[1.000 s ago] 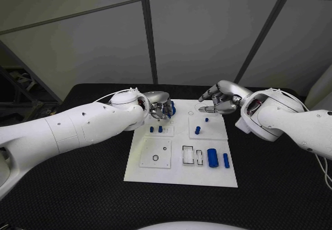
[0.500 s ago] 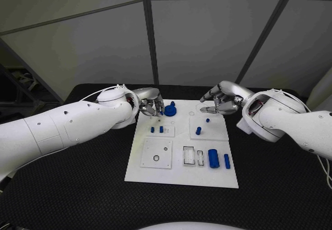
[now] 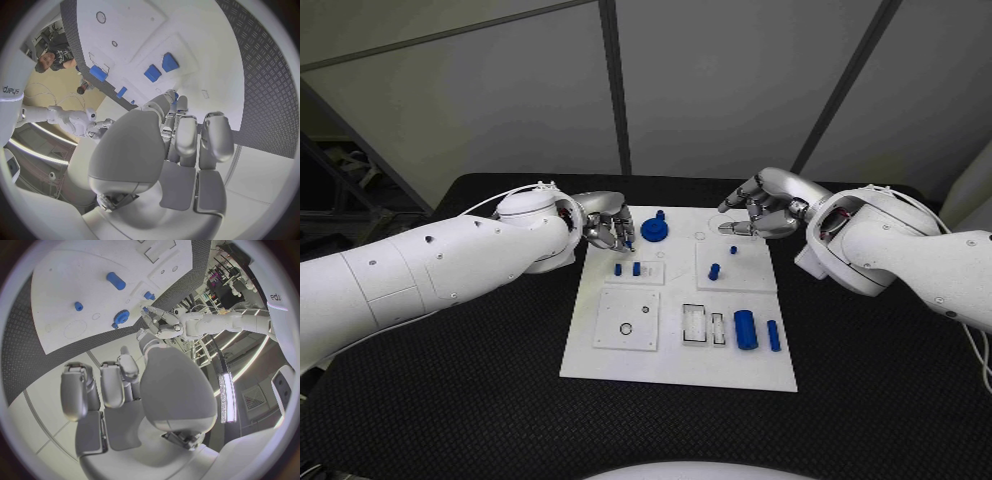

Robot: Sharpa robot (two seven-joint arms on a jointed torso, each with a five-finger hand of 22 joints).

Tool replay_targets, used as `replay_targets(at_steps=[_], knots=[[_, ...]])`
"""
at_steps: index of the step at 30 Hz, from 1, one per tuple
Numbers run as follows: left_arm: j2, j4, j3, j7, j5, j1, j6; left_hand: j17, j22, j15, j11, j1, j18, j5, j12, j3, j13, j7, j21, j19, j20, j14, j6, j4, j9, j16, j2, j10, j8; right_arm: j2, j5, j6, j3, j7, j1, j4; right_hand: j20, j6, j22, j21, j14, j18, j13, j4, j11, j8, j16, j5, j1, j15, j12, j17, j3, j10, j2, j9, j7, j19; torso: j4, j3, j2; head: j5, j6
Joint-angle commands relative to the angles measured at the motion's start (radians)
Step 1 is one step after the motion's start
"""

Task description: Assemble the parts on the task board

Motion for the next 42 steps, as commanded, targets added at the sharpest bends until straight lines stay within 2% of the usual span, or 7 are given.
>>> replay_targets(at_steps=[1, 6, 23, 42], knots=[[0.001, -0.001, 0.001, -0.006, 0.003, -0.002, 0.012, 0.0, -0.001, 0.003, 0.0, -0.006, -0.046, -0.002, 0.003, 0.008, -0.001, 0.001, 0.003, 0.004, 0.002, 0.036, 0.006, 0.0, 0.002, 0.002, -0.001, 0.008, -0.001, 0.0, -0.003, -0.002, 0.001, 0.007, 0.002, 0.001, -0.003, 0.005, 0.106, -0.002, 0.034, 0.016, 0.001, 0.004, -0.003, -0.004, -0.002, 0.007, 0.005, -0.004, 0.0, 0.001, 0.003, 0.001, 0.006, -0.001, -0.001, 0.011, -0.0003, 0.0, 0.0, -0.001, -0.001], [0.004, -0.004, 0.001, -0.004, 0.002, -0.005, 0.01, 0.0, -0.001, 0.003, 0.0, -0.006, -0.046, -0.002, 0.003, 0.008, -0.001, 0.001, 0.003, 0.004, 0.002, 0.036, 0.006, 0.0, 0.002, 0.002, -0.001, 0.008, -0.001, 0.001, -0.003, -0.002, 0.001, 0.008, 0.002, 0.0, -0.003, 0.005, 0.106, -0.002, 0.034, 0.016, 0.001, 0.004, -0.003, -0.004, -0.002, 0.007, 0.005, -0.004, 0.0, 0.001, 0.003, 0.001, 0.006, -0.001, -0.001, 0.011, 0.0009, 0.0001, 0.0, -0.001, 0.0], [0.026, -0.026, 0.001, 0.003, 0.002, -0.012, -0.009, -0.002, 0.0, 0.003, 0.0, -0.008, -0.045, -0.002, 0.003, 0.015, -0.005, 0.002, 0.002, 0.004, 0.002, 0.036, 0.007, -0.003, 0.0, 0.001, -0.001, 0.008, -0.002, 0.004, -0.003, -0.002, 0.001, 0.009, 0.002, 0.0, -0.003, 0.005, 0.106, -0.002, 0.034, 0.016, 0.001, 0.004, -0.003, -0.004, -0.002, 0.007, 0.005, -0.004, 0.0, 0.001, 0.003, 0.001, 0.006, -0.001, -0.001, 0.011, -0.0005, -0.0003, 0.0, -0.003, -0.002], [0.048, -0.054, 0.001, -0.008, -0.002, -0.013, 0.018, -0.002, -0.001, 0.003, 0.0, -0.009, -0.045, -0.003, 0.003, 0.016, -0.006, 0.002, 0.002, 0.003, 0.002, 0.036, 0.007, -0.004, 0.0, 0.002, -0.001, 0.008, -0.003, 0.005, -0.003, 0.004, 0.001, 0.007, 0.002, 0.001, -0.003, 0.008, 0.105, -0.003, 0.035, 0.016, 0.002, 0.006, -0.004, -0.003, -0.004, 0.007, 0.005, -0.005, 0.002, 0.001, 0.003, 0.002, 0.007, 0.0, -0.001, 0.011, -0.0002, -0.0001, 0.0, -0.005, -0.007]])
